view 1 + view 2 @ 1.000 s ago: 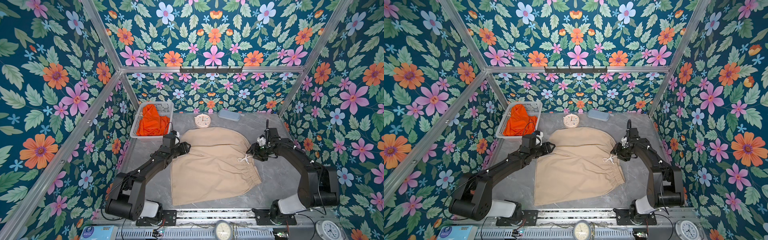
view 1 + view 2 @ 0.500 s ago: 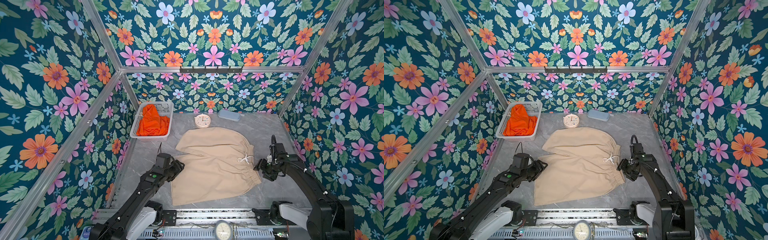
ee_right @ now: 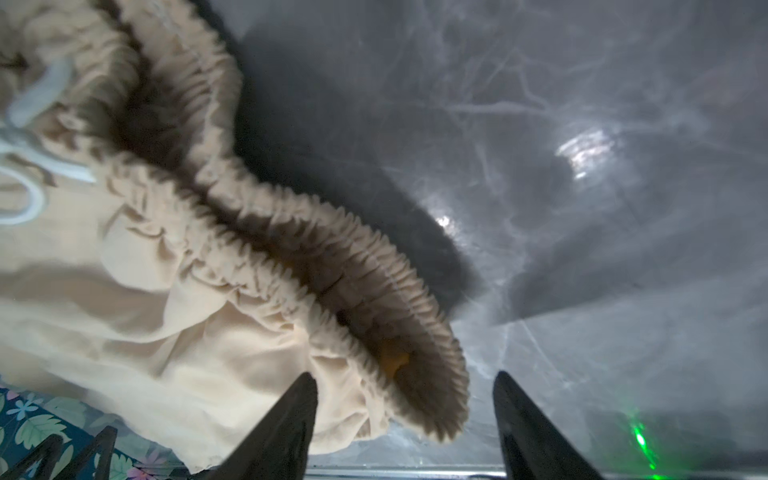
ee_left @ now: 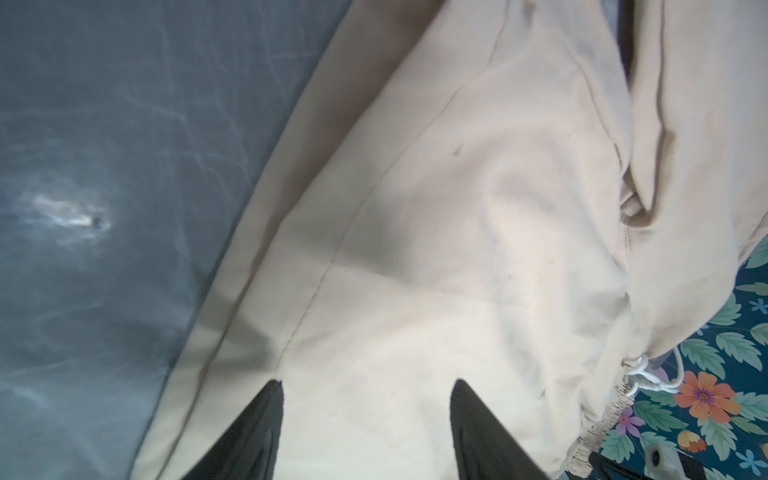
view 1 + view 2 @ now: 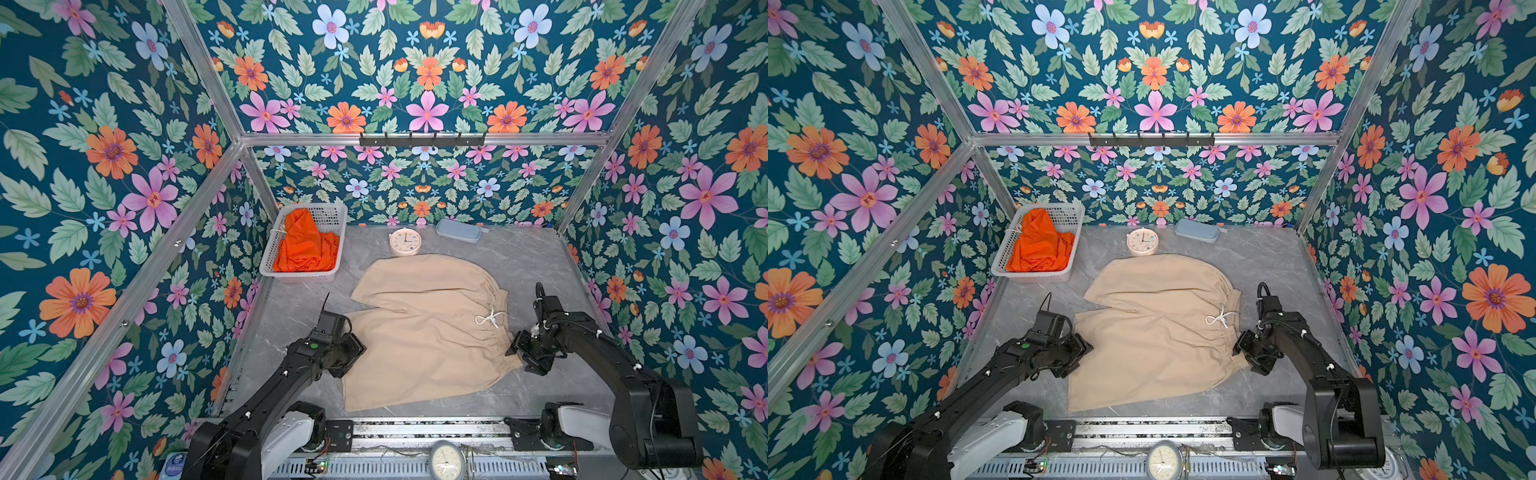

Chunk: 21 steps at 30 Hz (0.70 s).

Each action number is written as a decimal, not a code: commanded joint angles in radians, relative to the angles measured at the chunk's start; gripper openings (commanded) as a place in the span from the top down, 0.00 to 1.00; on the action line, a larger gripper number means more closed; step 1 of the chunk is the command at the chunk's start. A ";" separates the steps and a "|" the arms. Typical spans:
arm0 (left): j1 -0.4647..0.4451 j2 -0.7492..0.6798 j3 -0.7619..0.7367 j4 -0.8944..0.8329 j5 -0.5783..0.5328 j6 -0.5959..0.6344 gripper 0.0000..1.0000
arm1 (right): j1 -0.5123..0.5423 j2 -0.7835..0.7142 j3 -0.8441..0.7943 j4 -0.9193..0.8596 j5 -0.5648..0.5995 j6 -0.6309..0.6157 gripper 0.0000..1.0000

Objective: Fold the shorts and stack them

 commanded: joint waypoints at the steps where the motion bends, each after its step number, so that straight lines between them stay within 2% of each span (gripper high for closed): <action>1: 0.000 0.013 -0.007 0.039 0.000 0.016 0.34 | 0.002 0.047 0.000 0.059 -0.022 -0.044 0.33; 9: 0.009 0.057 -0.017 0.059 -0.041 0.052 0.34 | 0.005 0.158 0.045 0.081 -0.042 -0.103 0.34; 13: 0.015 0.092 -0.009 0.093 -0.056 0.064 0.35 | 0.030 0.168 0.040 0.071 -0.081 -0.098 0.41; 17: 0.020 0.157 0.020 0.135 -0.074 0.094 0.35 | 0.066 0.145 0.040 0.043 -0.070 -0.078 0.70; 18: 0.023 0.179 0.032 0.140 -0.073 0.102 0.35 | 0.068 0.128 0.034 0.047 -0.065 -0.067 0.80; 21: 0.028 0.233 0.057 0.153 -0.064 0.133 0.35 | 0.068 0.068 -0.001 0.097 -0.075 -0.023 0.90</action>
